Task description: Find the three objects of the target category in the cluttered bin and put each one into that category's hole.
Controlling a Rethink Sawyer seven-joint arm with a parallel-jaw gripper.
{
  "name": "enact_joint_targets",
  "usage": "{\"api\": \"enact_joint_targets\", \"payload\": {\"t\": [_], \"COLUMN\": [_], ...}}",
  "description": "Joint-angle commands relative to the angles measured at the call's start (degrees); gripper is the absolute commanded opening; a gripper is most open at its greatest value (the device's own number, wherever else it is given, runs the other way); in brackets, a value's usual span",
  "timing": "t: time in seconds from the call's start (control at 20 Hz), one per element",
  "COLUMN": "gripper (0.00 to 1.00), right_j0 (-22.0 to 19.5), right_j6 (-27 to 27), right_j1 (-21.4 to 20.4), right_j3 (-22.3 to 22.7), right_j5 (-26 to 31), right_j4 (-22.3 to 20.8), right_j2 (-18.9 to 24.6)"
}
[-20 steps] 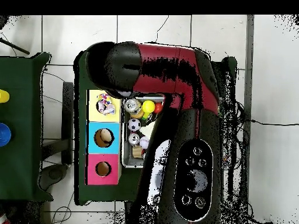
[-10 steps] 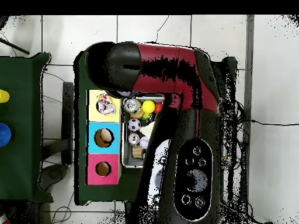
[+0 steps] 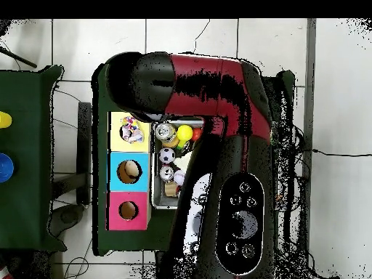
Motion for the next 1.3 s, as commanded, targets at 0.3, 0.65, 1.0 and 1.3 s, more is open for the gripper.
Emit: {"api": "enact_joint_targets", "payload": {"t": [0.3, 0.65, 1.0, 1.3], "gripper": [1.0, 1.0, 1.0, 1.0], "right_j0": [0.0, 0.0, 0.3, 0.4], "right_j6": [-1.7, -1.3, -0.8, -0.5], "right_j1": [1.8, 1.8, 1.7, 2.1], "right_j3": [8.9, 9.6, 9.4, 8.9], "right_j5": [-1.8, -2.8, -2.8, -2.5], "right_j4": [-1.8, -1.6, -2.0, -2.3], "right_j2": [3.7, 3.9, 3.6, 3.6]}}
